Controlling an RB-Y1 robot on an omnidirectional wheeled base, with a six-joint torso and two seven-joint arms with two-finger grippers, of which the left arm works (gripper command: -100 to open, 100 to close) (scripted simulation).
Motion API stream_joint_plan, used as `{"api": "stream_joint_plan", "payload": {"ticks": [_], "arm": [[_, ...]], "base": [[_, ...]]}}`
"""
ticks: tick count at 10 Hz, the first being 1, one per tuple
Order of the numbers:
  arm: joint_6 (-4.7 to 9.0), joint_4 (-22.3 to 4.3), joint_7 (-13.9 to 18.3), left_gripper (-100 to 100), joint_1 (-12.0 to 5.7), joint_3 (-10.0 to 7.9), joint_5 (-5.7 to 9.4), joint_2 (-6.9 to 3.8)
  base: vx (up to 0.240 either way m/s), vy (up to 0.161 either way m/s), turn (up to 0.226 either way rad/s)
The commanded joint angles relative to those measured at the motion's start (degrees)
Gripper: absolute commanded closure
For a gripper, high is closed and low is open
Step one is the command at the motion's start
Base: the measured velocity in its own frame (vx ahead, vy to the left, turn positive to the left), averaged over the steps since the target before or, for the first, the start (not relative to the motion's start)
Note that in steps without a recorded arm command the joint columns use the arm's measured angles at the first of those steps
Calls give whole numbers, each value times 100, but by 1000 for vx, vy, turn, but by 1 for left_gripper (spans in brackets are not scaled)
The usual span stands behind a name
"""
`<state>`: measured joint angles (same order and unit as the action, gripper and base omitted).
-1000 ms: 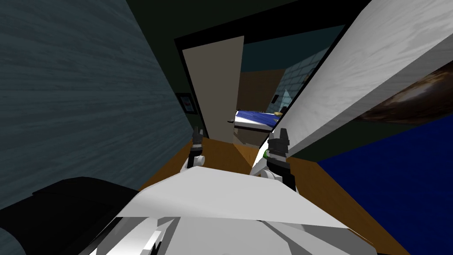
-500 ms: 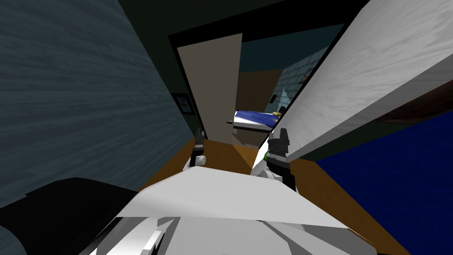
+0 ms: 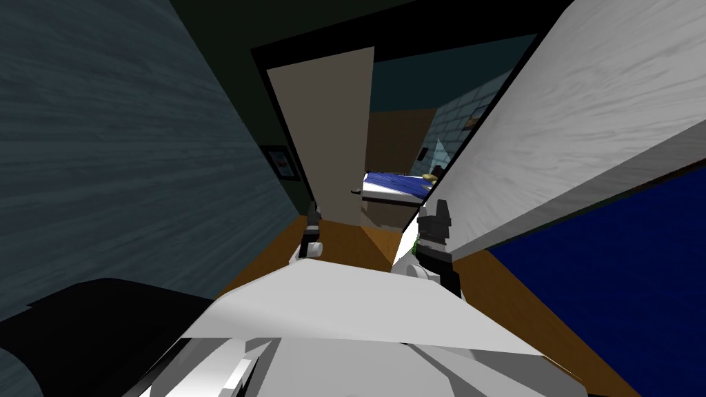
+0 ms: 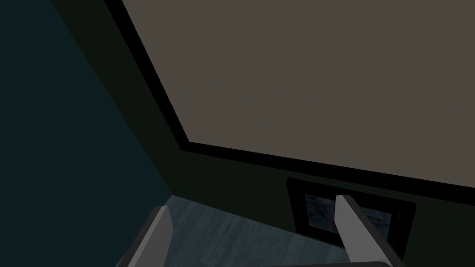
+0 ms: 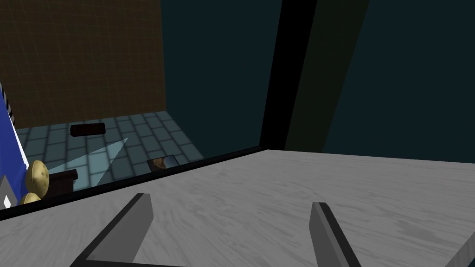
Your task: Pull the door open
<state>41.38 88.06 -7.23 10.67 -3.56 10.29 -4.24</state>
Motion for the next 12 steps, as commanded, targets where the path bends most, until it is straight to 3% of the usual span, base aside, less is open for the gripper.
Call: {"api": "stream_joint_plan", "payload": {"ticks": [1, 4, 5, 12], "arm": [[43, -174, -7, -100, -55, -4, 20, -12], [110, -712, -77, -100, -287, -8, 108, -18], [110, -748, -77, -100, -287, -8, 108, -18], [248, -1837, -219, -100, -752, -18, 282, 9]], "base": [[59, 18, -30], [76, 2, -66], [56, 1, -22], [75, 15, -62]]}}
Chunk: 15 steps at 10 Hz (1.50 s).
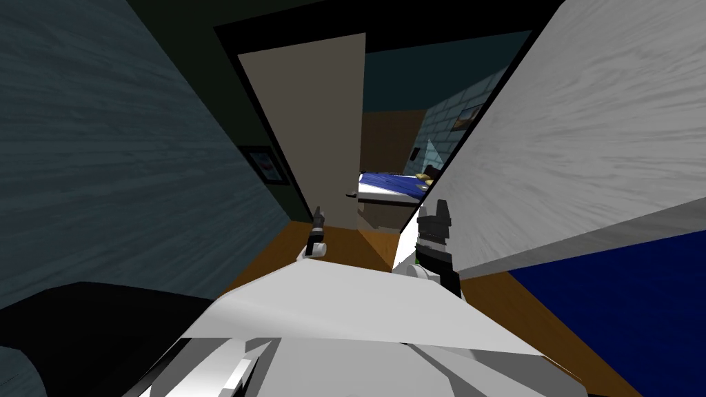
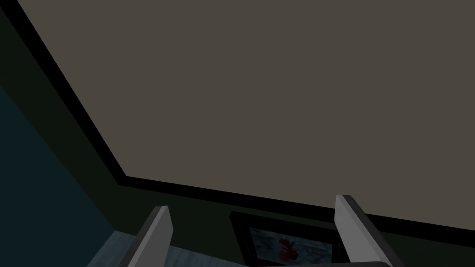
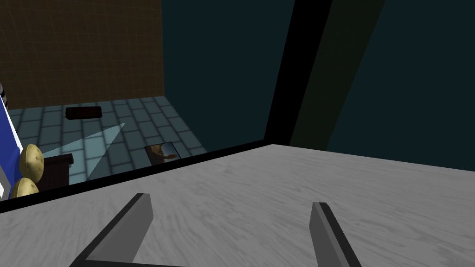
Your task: Pull the door open
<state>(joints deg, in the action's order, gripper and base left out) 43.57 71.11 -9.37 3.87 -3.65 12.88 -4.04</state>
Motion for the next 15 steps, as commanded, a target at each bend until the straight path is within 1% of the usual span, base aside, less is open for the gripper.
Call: {"api": "stream_joint_plan", "payload": {"ticks": [1, 9, 14, 15], "arm": [[29, -192, -4, -100, -72, -8, 23, -10], [209, -1618, -187, -100, -663, -20, 242, 97], [311, -2400, -288, -100, -991, -26, 363, 194], [345, -2664, -323, -100, -1104, -28, 403, 238]], "base": [[62, 7, -31], [90, 16, -87], [93, 13, -92], [111, 27, -168]]}}
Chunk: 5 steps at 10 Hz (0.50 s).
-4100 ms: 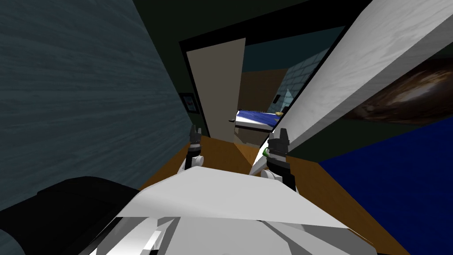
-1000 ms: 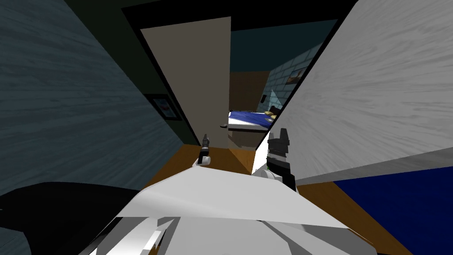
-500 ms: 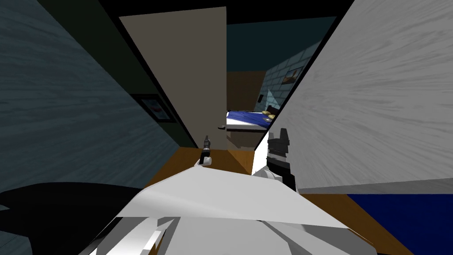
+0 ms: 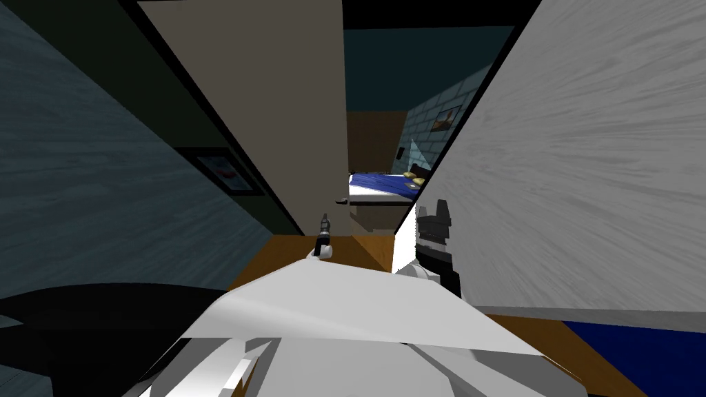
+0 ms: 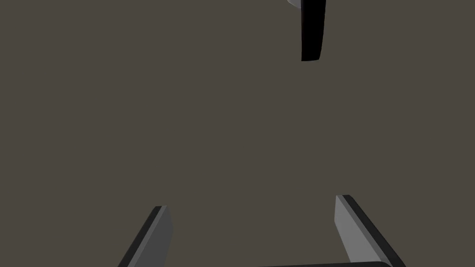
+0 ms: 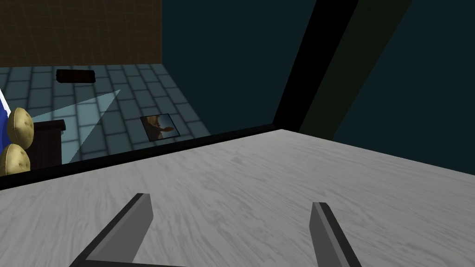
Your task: Pull the door open
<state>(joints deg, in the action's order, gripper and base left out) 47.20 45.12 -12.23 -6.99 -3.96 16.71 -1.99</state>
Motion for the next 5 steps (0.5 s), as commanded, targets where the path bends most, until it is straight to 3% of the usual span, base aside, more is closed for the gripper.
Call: {"api": "stream_joint_plan", "payload": {"ticks": [1, 5], "arm": [[-1, -203, -54, -100, -75, 2, 41, 55], [59, -667, -115, -100, -271, -2, 112, 142]], "base": [[138, 45, -134], [90, 16, -88]]}}
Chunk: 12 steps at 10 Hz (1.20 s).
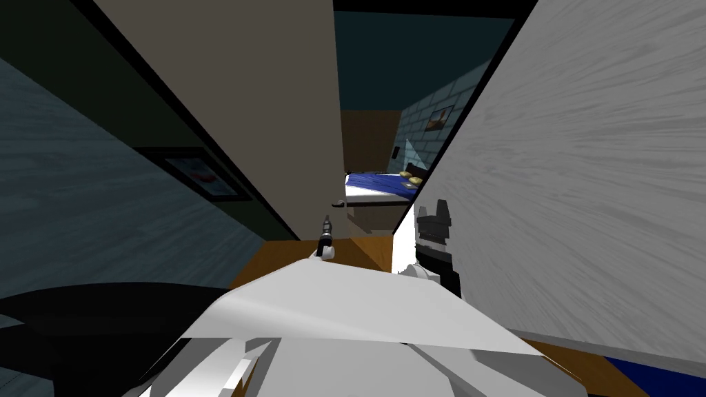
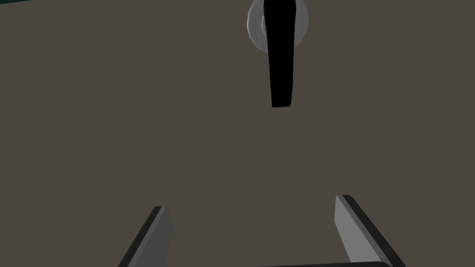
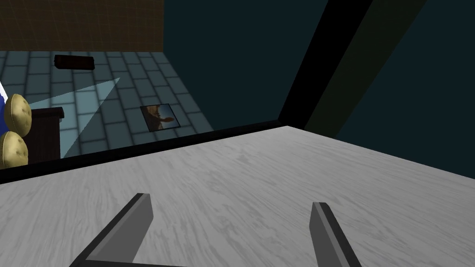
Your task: Pull the door open
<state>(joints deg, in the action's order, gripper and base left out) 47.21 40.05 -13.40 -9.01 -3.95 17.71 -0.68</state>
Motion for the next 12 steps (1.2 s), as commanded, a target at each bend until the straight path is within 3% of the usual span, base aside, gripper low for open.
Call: {"api": "stream_joint_plan", "payload": {"ticks": [1, 2, 9, 10, 11, 12], "arm": [[58, -159, 2, -100, -69, -2, 12, 11], [85, -369, -26, -100, -158, -4, 44, 54], [149, -865, -91, -100, -369, -7, 119, 187], [124, -788, -94, -100, -333, -5, 111, 180], [94, -813, -49, -100, -362, -24, 116, 11], [83, -817, -34, -100, -370, -29, 117, -38]], "base": [[44, 11, -19], [76, 18, -98], [61, 18, -75], [27, 6, -9], [-93, 4, 176], [-143, -3, 180]]}}
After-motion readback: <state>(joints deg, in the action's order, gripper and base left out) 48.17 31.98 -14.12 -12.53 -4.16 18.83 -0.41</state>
